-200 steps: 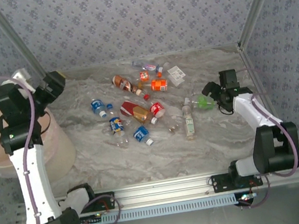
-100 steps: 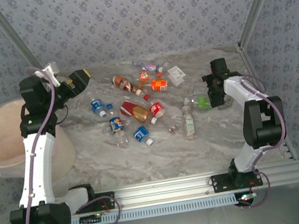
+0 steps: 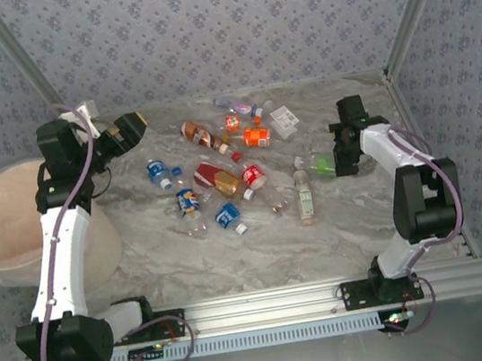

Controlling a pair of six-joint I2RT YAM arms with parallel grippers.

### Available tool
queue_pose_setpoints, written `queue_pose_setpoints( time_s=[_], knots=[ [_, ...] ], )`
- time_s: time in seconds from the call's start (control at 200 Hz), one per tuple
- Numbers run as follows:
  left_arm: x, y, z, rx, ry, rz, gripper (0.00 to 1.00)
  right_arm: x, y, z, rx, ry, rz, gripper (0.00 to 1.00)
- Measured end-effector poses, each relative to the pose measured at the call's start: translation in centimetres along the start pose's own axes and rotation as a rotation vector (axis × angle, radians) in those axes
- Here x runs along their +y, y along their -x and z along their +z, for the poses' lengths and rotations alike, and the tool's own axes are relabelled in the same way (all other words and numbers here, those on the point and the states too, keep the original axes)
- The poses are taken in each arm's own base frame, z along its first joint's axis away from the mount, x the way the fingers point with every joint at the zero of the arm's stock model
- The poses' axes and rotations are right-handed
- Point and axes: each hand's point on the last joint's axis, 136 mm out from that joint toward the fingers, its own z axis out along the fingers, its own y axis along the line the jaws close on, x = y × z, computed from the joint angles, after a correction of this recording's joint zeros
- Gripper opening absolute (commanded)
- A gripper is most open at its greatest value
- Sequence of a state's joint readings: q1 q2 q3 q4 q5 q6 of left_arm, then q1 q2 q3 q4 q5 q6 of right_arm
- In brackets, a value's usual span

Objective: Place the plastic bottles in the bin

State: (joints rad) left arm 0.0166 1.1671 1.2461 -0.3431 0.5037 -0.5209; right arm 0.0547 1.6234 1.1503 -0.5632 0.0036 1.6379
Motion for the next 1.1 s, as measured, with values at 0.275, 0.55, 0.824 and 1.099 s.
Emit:
queue_pose_setpoints(
  time_s=[0.275, 0.55, 0.824, 1.099],
  knots=[
    [0.3, 0.1, 0.0, -0.009, 0.02, 0.004, 0.98, -1.3, 0.2, -0.9, -0.007, 0.001, 0.027, 1.0],
    [1.2, -0.2, 0.8, 0.009, 0.041, -0.003, 0.98, -0.9, 0.0, 3.9, -0.006, -0.057, 0.053, 0.99],
    [2.2, -0.9, 1.5, 0.042, 0.066, -0.011, 0.98, -1.8, -0.3, 6.6, 0.002, -0.103, 0.082, 0.69],
    [2.7, -2.1, 3.0, 0.075, 0.029, -0.027, 0.98, -2.1, -0.2, 6.2, -0.009, -0.04, 0.081, 0.53]
  ],
)
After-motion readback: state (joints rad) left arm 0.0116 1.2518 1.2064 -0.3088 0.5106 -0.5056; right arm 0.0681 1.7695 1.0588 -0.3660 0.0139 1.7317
